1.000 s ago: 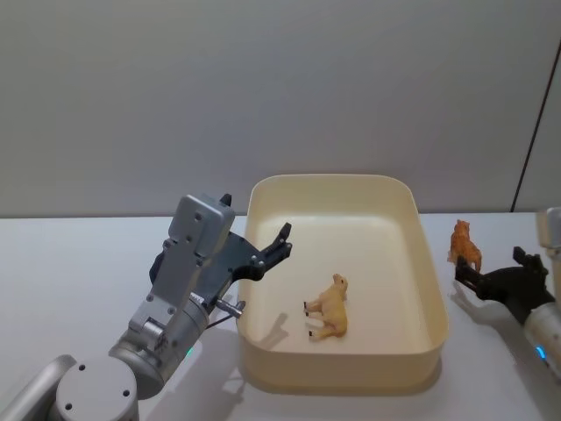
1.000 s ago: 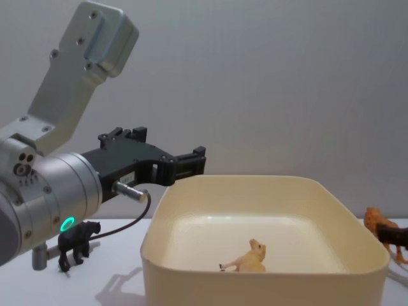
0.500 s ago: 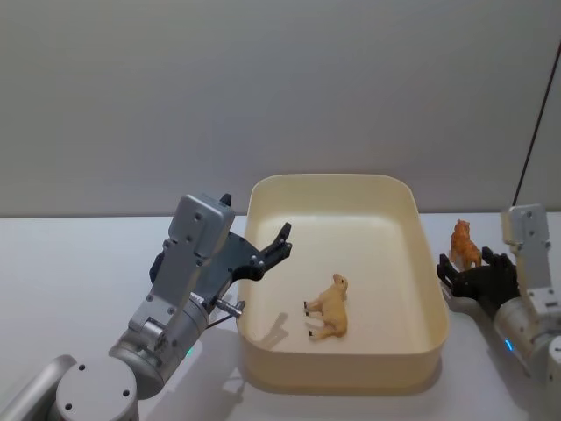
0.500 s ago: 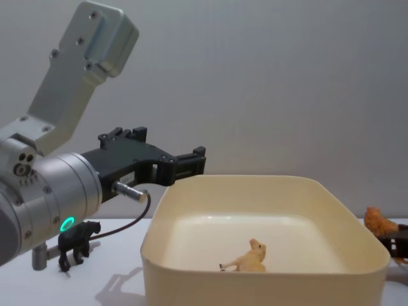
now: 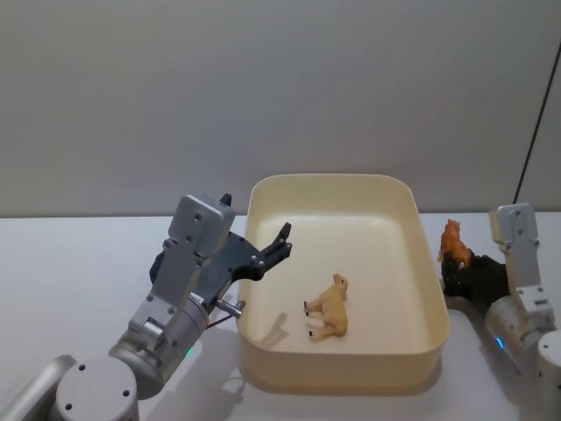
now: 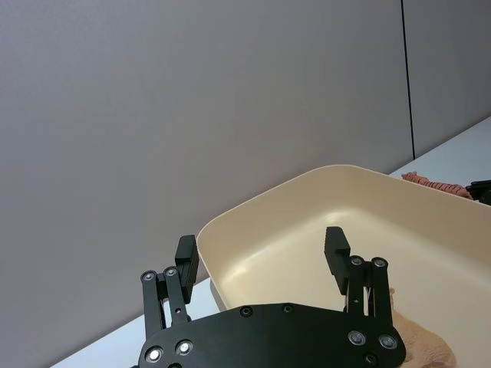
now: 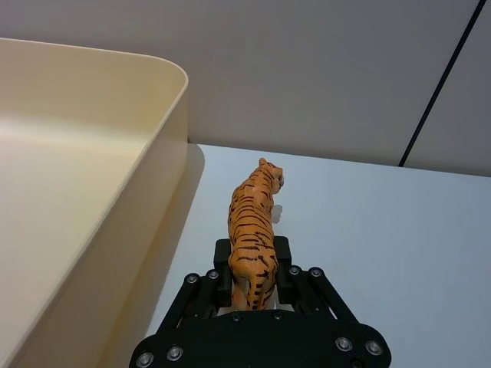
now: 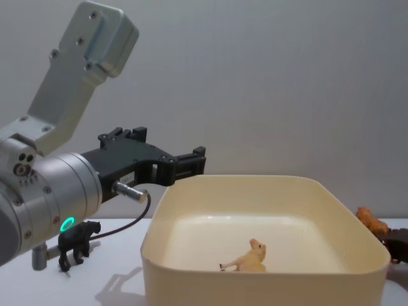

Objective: Pick up the toy alternately with two hands and place it into the central storage box.

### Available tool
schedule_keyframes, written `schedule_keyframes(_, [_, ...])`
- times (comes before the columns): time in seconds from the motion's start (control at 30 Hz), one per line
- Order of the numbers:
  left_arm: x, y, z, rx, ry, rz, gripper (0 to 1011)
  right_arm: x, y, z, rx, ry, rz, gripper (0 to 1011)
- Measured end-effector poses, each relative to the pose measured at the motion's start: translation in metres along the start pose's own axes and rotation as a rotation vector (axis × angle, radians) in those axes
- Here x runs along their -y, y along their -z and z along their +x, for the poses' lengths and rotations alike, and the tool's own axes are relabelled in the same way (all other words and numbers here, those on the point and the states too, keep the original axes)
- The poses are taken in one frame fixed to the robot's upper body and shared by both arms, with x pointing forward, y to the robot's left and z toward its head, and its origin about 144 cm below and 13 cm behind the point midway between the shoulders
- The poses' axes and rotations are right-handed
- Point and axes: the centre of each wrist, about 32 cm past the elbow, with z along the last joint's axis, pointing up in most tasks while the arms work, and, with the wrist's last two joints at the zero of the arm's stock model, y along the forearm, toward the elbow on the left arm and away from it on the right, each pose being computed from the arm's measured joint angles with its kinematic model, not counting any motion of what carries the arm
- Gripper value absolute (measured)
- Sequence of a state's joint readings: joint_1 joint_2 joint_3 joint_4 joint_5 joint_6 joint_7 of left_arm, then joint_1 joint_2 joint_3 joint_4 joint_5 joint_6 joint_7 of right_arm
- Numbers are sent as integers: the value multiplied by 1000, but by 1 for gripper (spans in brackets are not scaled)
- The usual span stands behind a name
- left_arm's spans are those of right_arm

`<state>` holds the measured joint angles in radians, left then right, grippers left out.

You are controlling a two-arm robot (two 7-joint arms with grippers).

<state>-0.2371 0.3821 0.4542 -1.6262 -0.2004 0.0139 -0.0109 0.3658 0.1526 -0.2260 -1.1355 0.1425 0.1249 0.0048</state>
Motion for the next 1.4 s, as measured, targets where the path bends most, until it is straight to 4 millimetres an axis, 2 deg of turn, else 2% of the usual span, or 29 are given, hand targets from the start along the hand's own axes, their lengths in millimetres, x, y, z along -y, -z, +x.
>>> schedule_keyframes(0.23, [0, 0, 0, 0, 0, 0, 1001, 8, 3, 8, 1, 23, -4, 287])
schedule_keyframes(0.67, [0, 0, 0, 0, 0, 0, 1001, 54, 6, 33, 8, 47, 43, 287])
schedule_keyframes(0.8, [0, 0, 0, 0, 0, 0, 1001, 67, 0, 39, 12, 25, 81, 287])
schedule_keyframes(0.97, [0, 0, 0, 0, 0, 0, 1001, 80, -17, 44, 14, -31, 156, 287])
schedule_keyframes(1.17, [0, 0, 0, 0, 0, 0, 1001, 86, -35, 45, 9, -97, 223, 287])
schedule_keyframes(1.4, [0, 0, 0, 0, 0, 0, 1001, 82, -59, 41, -3, -189, 283, 287])
